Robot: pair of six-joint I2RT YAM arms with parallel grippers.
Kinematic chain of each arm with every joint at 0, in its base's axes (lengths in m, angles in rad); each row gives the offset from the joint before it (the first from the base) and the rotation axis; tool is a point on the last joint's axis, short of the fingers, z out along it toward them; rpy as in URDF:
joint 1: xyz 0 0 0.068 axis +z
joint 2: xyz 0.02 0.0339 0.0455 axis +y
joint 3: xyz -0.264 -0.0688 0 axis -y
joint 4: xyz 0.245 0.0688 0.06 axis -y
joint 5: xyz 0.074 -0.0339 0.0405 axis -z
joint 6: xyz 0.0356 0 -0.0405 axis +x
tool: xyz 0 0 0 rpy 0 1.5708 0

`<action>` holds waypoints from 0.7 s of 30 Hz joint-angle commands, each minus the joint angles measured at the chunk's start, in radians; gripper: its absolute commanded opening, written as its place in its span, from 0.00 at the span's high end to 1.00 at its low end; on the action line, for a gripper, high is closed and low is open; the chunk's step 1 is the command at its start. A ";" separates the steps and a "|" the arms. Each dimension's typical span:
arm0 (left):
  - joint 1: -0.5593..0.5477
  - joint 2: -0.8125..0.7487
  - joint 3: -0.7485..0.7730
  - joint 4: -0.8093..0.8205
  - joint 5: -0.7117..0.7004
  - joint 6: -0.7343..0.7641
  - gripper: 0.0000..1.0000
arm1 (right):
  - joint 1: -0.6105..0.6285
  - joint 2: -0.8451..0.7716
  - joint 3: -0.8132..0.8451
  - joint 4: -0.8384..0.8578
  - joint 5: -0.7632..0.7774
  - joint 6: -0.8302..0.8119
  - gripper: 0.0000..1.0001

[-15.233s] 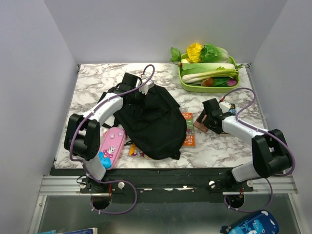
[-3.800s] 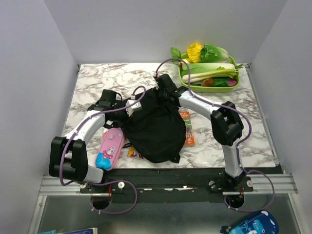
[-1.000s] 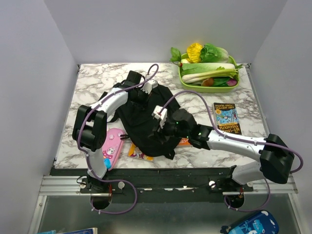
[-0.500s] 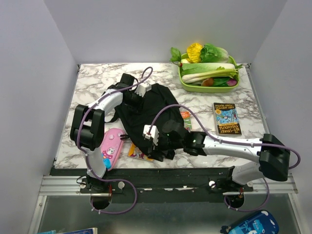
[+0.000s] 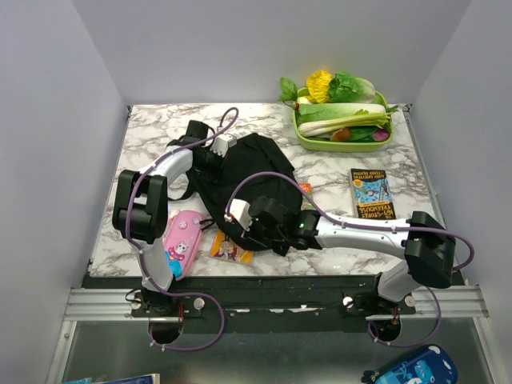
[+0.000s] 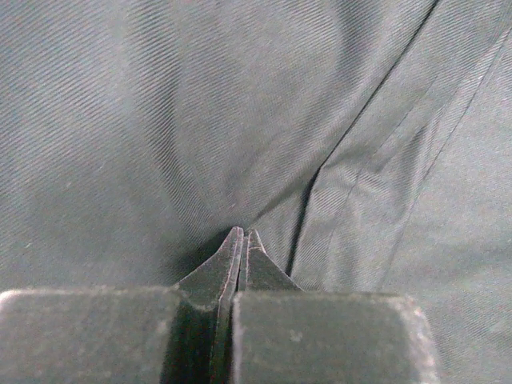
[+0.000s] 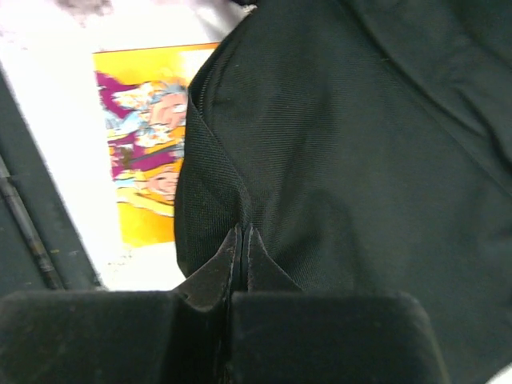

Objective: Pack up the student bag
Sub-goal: Move the student bag to the center of the board.

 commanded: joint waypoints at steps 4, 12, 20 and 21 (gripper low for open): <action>0.143 0.026 0.052 0.030 -0.059 -0.105 1.00 | -0.012 -0.091 0.064 0.043 0.300 -0.169 0.99; 0.164 -0.026 0.003 0.014 -0.027 -0.093 1.00 | -0.132 0.027 0.046 0.102 0.425 -0.220 0.99; 0.164 -0.127 -0.038 -0.039 0.011 -0.009 0.94 | -0.152 0.006 0.050 0.056 0.472 -0.185 0.61; 0.164 -0.139 -0.038 -0.053 0.014 0.002 0.92 | -0.152 -0.017 0.049 0.051 0.429 -0.174 0.56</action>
